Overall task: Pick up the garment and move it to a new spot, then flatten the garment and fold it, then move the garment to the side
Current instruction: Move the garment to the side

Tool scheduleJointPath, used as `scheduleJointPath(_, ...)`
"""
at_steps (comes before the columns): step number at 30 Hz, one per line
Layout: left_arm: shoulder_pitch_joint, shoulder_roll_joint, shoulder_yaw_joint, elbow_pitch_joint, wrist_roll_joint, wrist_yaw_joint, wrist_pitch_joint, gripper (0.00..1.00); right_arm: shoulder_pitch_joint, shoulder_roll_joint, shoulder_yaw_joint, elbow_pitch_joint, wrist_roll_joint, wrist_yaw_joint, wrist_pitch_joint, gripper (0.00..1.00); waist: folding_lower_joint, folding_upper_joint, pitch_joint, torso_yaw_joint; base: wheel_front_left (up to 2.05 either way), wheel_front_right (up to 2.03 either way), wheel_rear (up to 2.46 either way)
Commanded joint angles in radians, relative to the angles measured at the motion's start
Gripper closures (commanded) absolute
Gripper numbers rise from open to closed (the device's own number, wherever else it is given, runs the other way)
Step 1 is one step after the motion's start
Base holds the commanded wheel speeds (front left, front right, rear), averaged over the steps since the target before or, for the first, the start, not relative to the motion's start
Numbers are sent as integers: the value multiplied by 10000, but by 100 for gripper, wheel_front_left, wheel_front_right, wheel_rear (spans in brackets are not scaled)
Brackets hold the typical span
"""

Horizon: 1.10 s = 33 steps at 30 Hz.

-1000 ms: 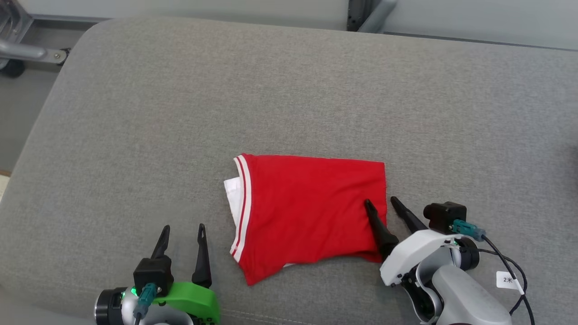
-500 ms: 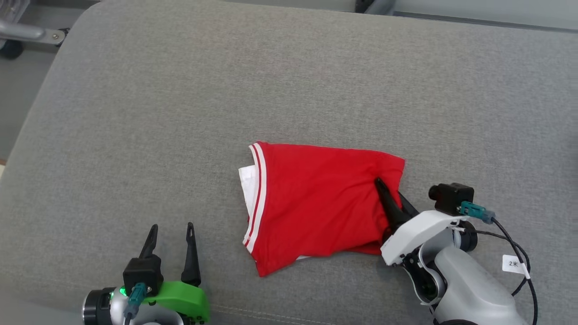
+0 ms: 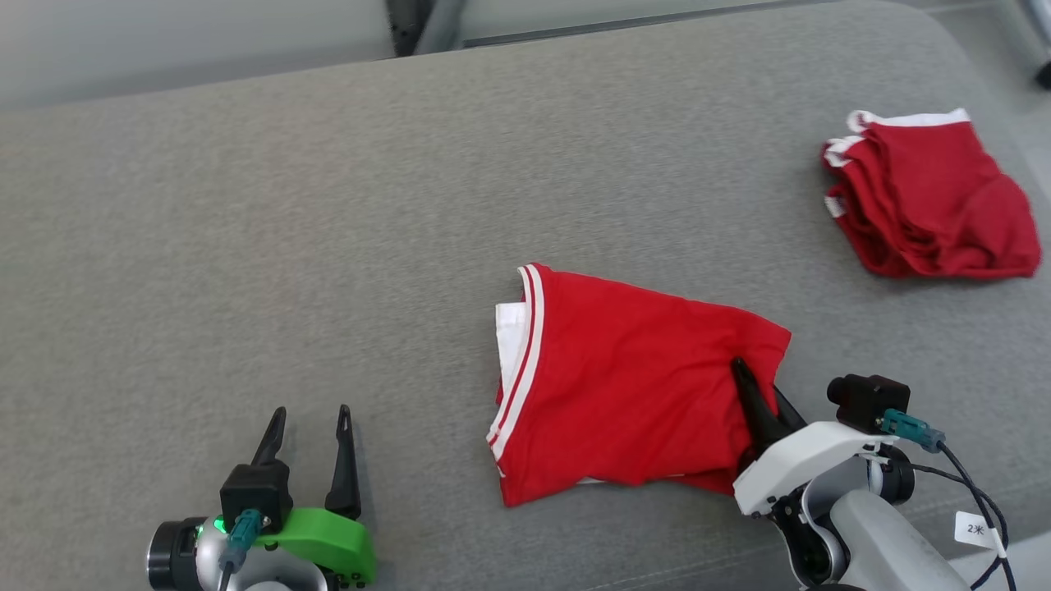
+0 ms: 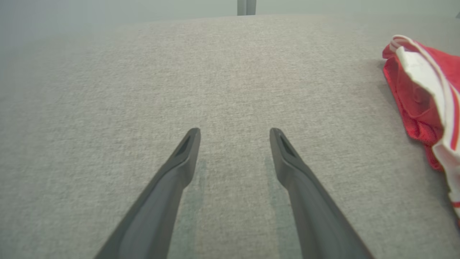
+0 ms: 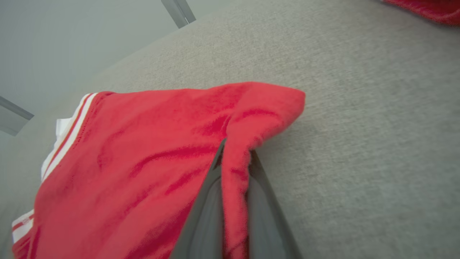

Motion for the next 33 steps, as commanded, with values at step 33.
scheduleJointPath(33, -1875, 135, -406, 52, 990, 24, 7, 0, -6002, -4191, 957, 2183, -1206, -20, 400, 100, 0, 0, 2283, -862, 0, 0, 0)
